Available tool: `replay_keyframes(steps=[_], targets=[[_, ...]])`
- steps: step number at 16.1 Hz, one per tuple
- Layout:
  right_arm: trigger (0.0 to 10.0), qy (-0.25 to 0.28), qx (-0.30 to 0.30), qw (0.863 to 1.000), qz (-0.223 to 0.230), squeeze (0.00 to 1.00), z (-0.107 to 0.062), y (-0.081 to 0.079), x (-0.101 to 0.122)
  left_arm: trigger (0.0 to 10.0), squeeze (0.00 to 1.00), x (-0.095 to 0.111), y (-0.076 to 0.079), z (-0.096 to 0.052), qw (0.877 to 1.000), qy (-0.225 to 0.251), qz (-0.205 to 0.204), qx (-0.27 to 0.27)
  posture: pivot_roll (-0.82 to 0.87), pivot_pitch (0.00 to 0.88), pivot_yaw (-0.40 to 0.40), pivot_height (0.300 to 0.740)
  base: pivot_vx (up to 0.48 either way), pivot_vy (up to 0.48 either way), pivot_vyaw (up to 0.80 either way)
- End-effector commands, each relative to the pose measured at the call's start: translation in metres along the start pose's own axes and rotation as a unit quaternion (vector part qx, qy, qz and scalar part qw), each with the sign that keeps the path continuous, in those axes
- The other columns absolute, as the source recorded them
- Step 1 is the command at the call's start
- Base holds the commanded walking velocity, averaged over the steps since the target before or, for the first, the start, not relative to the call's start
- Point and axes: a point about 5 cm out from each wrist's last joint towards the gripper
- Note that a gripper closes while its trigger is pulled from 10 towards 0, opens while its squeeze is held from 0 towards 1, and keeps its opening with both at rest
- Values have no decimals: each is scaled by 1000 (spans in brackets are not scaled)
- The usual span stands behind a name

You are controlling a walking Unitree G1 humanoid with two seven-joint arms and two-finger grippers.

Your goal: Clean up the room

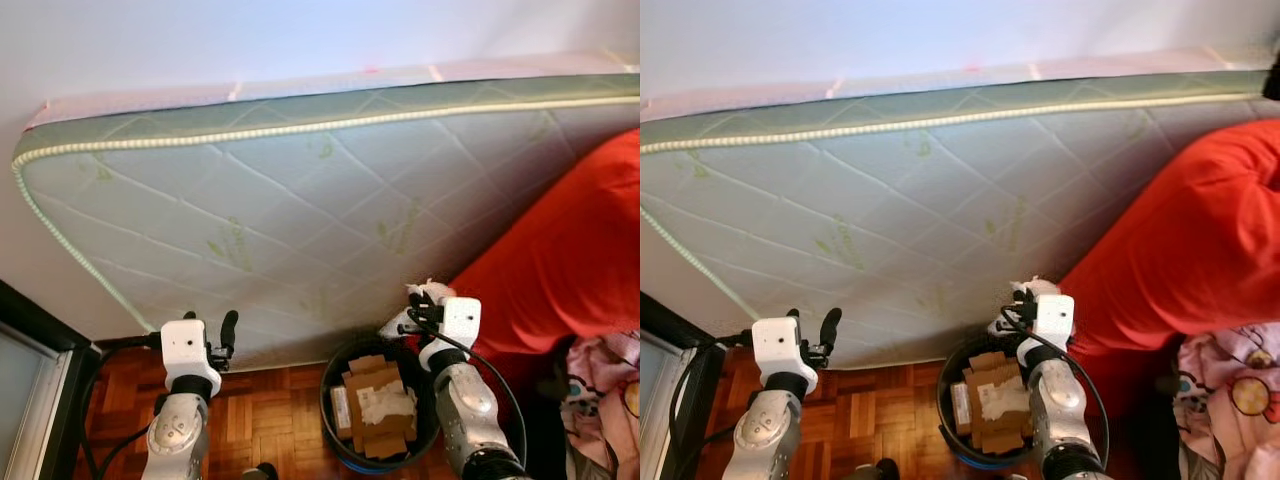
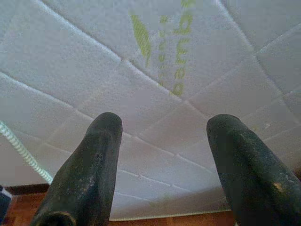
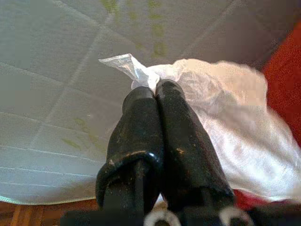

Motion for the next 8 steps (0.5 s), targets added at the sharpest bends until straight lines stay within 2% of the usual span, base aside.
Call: replay_keyframes(steps=[1,4,8], targets=[[10000,-21,0,1000,-2,0,-4,0,-9,10000,0,-5,0,-6,1000,-14,3,1,50,240,-5,715,0,0,0],[10000,-33,1,999,0,0,-4,-1,-11,10000,0,-5,2,-8,1000,-16,0,1,49,244,-4,705,0,0,0],[10000,-24,-1,1000,-2,0,-6,-3,-11,10000,0,-4,3,-6,1000,-18,-2,0,51,251,-5,700,0,0,0]])
Point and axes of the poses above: a point about 5 cm out from each wrist's last joint towards the gripper, its own z axis pointing out of the wrist towards the gripper, its own x axis along the axis of the wrist's last joint, y = z × x, and after that the axes turned 1 degree about z, right-handed
